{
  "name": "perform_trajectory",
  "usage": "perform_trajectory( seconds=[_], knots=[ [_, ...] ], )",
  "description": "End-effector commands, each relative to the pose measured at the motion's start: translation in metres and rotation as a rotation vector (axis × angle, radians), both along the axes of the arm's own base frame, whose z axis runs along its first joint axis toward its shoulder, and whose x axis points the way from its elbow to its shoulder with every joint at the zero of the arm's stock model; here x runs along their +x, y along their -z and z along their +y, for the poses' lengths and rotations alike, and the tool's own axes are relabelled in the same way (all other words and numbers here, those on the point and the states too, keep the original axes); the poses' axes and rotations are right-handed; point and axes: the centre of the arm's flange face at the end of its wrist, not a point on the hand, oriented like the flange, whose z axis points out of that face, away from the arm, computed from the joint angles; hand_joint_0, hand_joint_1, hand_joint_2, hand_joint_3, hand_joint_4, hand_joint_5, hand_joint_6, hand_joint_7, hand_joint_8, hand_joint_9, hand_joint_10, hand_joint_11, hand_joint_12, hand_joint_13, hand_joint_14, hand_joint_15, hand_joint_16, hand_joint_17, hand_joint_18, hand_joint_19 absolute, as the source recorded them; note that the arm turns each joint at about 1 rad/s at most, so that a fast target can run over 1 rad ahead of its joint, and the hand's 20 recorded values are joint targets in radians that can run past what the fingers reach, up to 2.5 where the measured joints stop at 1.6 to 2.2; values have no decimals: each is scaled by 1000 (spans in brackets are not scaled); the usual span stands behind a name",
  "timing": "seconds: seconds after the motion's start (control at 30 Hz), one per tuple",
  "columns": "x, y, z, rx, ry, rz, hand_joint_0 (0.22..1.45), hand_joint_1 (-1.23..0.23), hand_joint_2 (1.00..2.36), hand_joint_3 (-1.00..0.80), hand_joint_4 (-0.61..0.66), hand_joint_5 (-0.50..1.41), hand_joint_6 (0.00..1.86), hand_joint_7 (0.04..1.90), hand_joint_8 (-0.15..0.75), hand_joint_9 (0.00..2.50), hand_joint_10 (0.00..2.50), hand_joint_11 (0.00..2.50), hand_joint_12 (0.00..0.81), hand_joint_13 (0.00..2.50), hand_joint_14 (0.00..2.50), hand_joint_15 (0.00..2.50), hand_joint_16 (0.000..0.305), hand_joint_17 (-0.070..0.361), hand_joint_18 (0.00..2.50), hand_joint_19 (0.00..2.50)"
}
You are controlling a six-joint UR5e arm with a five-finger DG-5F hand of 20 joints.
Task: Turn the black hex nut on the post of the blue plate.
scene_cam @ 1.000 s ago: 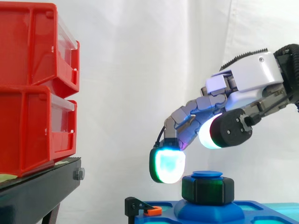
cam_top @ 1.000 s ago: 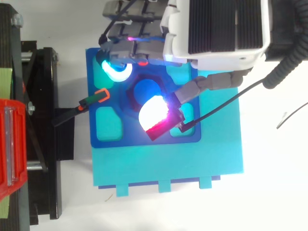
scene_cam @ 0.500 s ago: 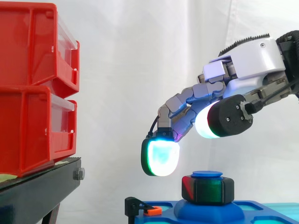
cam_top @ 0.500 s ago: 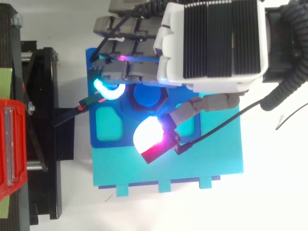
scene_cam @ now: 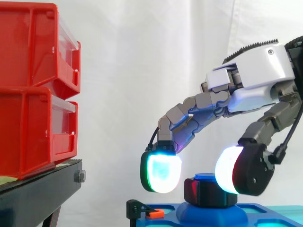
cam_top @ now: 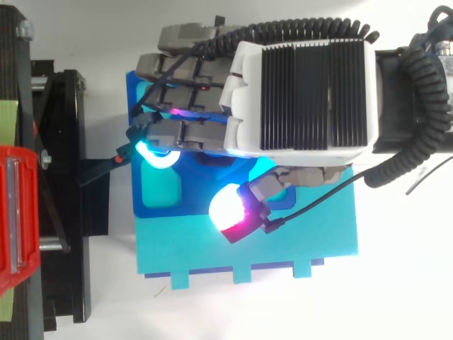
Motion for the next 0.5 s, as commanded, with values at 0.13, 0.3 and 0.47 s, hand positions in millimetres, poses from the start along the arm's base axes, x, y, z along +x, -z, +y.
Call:
perform_trajectory(
  seconds=[0.13,0.3,0.47],
  knots=[
    [0,3,0,-1,1,3,553,-747,1003,-472,143,-241,503,914,184,233,0,0,248,326,2,57,28,64,243,293],
    [-1,8,0,-1,0,7,602,-798,1005,-450,105,-248,503,922,158,195,0,0,235,328,1,56,28,63,287,299],
    [-1,10,0,0,-2,-5,630,-814,1007,-429,82,-253,503,922,140,159,0,0,227,321,3,47,27,62,299,289]
  ],
)
